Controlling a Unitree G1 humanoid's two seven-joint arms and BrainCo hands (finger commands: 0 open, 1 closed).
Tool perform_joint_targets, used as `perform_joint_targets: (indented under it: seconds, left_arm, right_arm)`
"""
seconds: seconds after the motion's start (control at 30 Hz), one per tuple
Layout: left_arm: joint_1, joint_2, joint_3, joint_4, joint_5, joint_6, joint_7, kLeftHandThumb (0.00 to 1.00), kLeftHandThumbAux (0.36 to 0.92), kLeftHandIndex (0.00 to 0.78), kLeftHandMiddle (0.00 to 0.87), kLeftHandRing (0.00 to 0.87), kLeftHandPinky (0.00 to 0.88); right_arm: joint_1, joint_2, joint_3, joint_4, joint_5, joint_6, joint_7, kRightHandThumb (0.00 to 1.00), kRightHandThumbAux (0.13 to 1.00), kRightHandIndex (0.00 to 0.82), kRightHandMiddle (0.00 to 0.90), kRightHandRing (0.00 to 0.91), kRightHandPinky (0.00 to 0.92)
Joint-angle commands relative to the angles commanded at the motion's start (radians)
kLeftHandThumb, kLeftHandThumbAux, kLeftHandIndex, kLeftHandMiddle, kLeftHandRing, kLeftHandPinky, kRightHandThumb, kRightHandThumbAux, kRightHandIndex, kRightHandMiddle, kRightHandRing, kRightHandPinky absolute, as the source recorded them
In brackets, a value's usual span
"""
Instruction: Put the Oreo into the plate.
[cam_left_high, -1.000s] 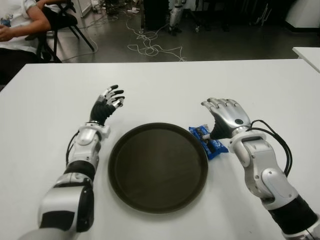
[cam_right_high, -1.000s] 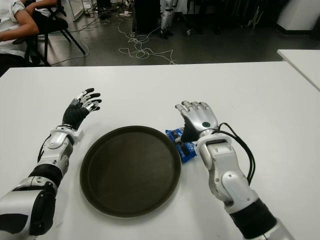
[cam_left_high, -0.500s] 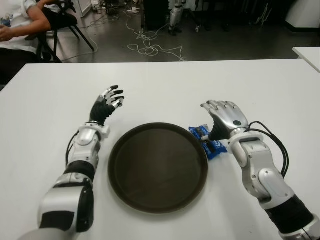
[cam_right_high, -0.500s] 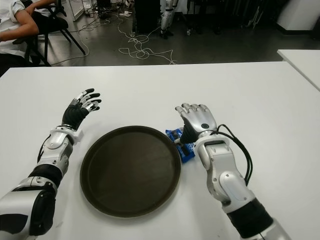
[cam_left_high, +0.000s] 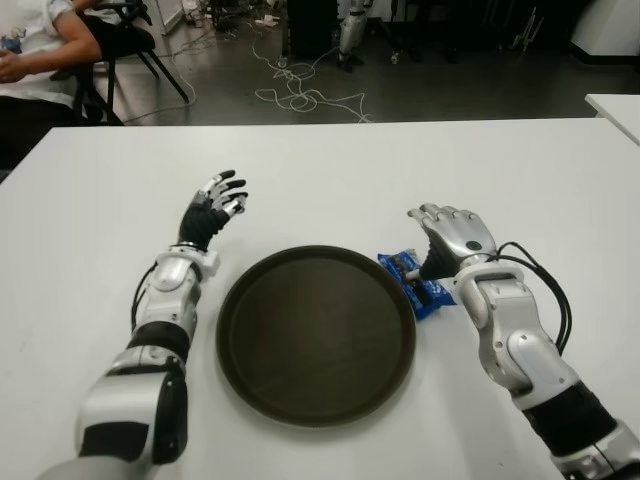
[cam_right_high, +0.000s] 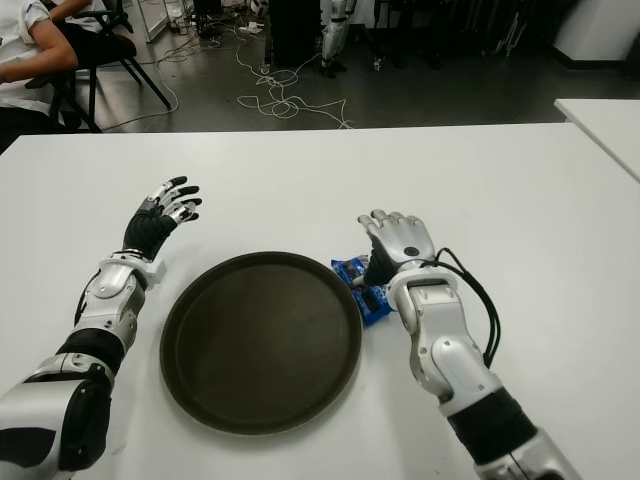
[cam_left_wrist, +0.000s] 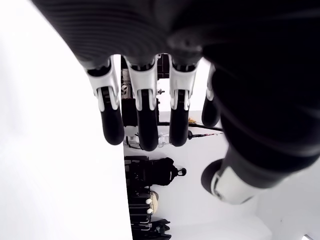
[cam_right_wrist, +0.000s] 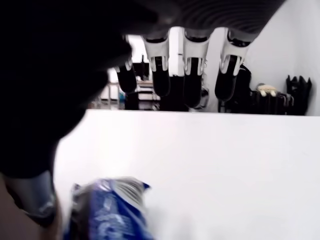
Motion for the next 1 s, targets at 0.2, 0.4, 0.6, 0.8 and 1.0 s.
perform_joint_targets:
  seconds: [0.2, 0.4, 0.6, 0.8, 1.0]
  left_arm:
    - [0.000, 0.001, -0.005, -0.001, 0.007, 0.001, 0.008, 0.014, 0.759, 0.164, 0.219, 0.217, 0.239]
    - [0.000, -0.002, -0.002, -0.003, 0.000, 0.002, 0.007, 0.027, 0.759, 0.167, 0.224, 0.219, 0.243]
    - [-0.002, -0.003, 0.000, -0.004, -0.003, 0.010, 0.007, 0.033, 0.752, 0.165, 0.226, 0.217, 0.235]
    - [0.000, 0.000, -0.007, -0.005, 0.006, 0.002, 0.007, 0.029, 0.745, 0.162, 0.223, 0.213, 0.224]
    - [0.001, 0.001, -0.009, -0.007, 0.005, 0.003, 0.003, 0.022, 0.740, 0.165, 0.224, 0.214, 0.231]
  right_arm:
    - [-0.011, 0.005, -0.003, 0.034, 0.012, 0.003, -0.032, 0.000, 0.662, 0.117, 0.152, 0.167, 0.163]
    - [-0.019, 0.007, -0.004, 0.060, 0.020, 0.003, -0.049, 0.000, 0.666, 0.119, 0.148, 0.158, 0.144]
    - [-0.030, 0.017, -0.007, 0.087, 0.028, 0.007, -0.064, 0.000, 0.683, 0.141, 0.168, 0.180, 0.178]
    - [-0.033, 0.017, -0.009, 0.100, 0.040, 0.000, -0.081, 0.000, 0.679, 0.140, 0.166, 0.179, 0.177]
    - [-0.030, 0.016, -0.010, 0.100, 0.055, -0.008, -0.105, 0.000, 0.680, 0.146, 0.178, 0.191, 0.195]
